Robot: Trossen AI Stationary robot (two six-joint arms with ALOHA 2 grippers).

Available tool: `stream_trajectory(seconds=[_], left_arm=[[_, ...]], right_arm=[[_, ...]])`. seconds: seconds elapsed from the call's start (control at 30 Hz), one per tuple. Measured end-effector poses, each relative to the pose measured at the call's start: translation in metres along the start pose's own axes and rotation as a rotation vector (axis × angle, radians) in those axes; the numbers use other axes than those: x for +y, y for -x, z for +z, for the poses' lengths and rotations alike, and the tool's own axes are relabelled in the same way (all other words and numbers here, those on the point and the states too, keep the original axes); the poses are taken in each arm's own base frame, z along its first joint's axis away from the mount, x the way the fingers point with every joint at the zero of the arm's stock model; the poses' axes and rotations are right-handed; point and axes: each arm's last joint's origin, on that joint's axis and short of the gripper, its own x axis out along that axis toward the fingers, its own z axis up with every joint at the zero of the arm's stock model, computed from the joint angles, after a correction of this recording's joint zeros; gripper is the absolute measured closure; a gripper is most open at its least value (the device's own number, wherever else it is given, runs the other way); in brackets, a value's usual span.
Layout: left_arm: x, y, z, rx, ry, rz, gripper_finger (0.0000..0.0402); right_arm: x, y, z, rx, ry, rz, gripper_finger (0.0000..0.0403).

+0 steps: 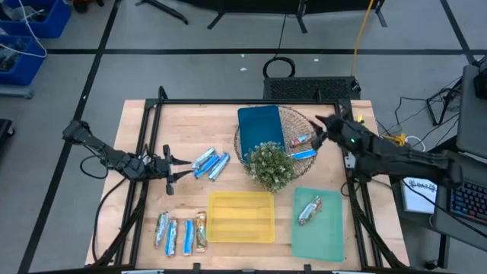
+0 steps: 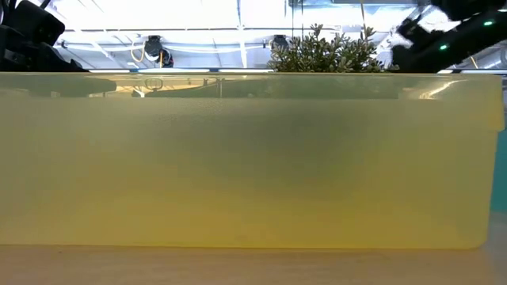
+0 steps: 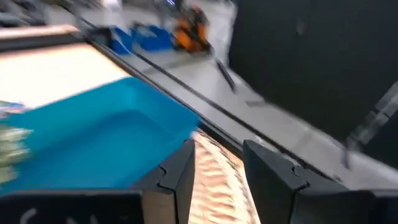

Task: Pick and place Granola Bars by type
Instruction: Put the green granola bar into the light green bin

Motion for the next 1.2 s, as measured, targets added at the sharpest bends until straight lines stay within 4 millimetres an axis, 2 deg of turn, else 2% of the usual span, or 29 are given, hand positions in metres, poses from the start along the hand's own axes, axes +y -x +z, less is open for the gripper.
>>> stream_trajectory(seconds=[0.1,0.27,0.6,0.87,1.2], left_arm=[[0.000,0.000,0.000,0.000,0.000,0.000,0.0256],[0.000,0.000,0.000,0.000,0.000,0.000,0.0256],[0.000,0.000,0.000,0.000,0.000,0.000,0.0256],[0.000,0.000,0.000,0.000,0.000,0.000,0.0256],[0.000,0.000,0.000,0.000,0.000,0.000,0.0256]], right_arm=[[-0.004,-0.012,0.007,0.107,-0.012,0.030,0.0278],[-0.006,-0.029,0.011,0.392,-0.061,0.215,0.0278],[-0.007,-0.044,0.028,0.689,0.049,0.175,0.0277],[0.000,-0.063,0.015,0.837,0.088,0.177,0.0277],[0.009,-0.087,-0.002,0.935,0.109,0.178,0.0277]])
